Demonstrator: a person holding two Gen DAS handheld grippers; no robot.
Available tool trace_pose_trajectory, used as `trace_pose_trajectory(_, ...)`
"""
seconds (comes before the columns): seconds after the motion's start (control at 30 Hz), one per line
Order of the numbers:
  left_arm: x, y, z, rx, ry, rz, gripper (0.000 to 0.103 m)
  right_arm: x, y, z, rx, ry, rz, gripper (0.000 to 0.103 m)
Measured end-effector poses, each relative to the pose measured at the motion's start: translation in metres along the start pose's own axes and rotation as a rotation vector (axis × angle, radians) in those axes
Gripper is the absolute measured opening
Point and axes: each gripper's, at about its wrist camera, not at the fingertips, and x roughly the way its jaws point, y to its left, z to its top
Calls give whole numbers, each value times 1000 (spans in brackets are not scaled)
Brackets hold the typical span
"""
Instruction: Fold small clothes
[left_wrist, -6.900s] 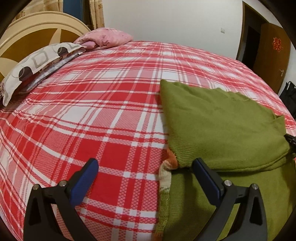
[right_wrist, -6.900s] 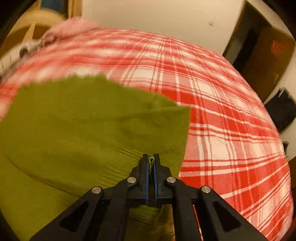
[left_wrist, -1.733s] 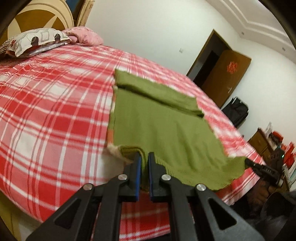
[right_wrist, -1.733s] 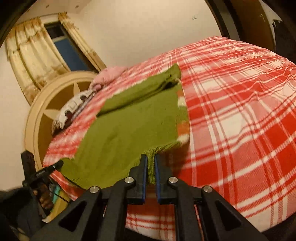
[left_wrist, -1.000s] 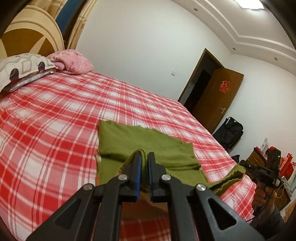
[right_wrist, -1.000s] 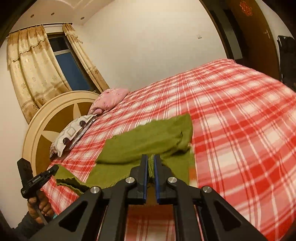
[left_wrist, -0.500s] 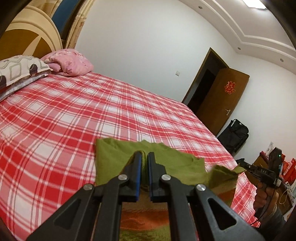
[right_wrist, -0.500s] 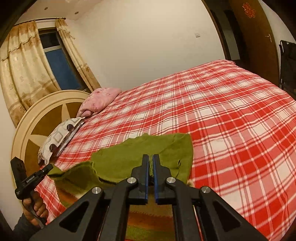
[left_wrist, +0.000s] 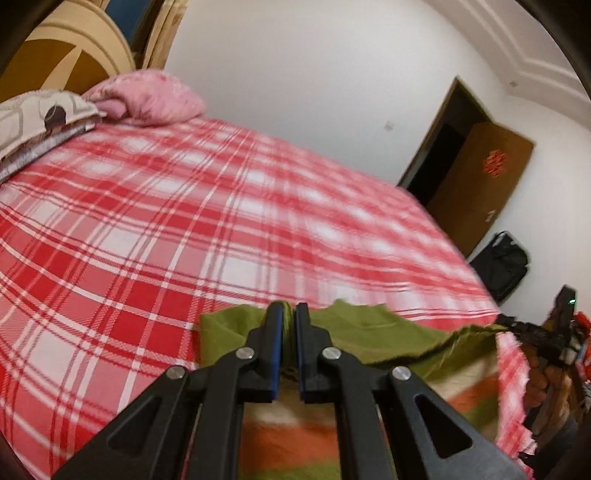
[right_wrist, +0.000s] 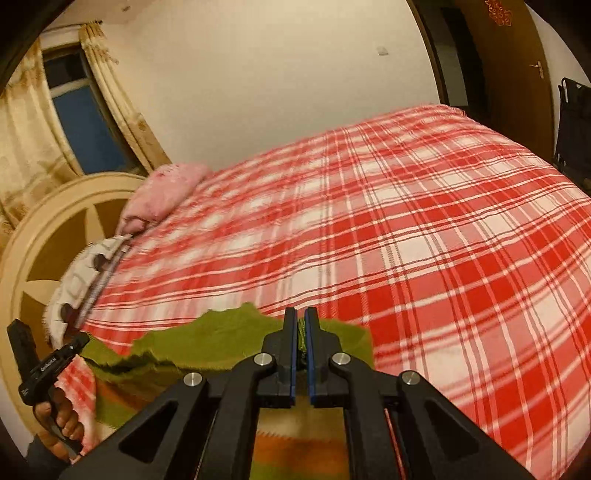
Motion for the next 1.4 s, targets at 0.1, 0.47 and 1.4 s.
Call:
trace_pose_trajectory(0.1,22,10,3,-20,16,40,6,37,-9,2,2,41,-40,3)
trace_pose_trajectory(0.47,-8,4,-19,18,37,30,22,61,-28,-18,-50,75,-81,65)
trace_pose_trajectory(1.4,-29,22,-102,118,152,261,72,-46,-25,-161,-21,220,-46,65)
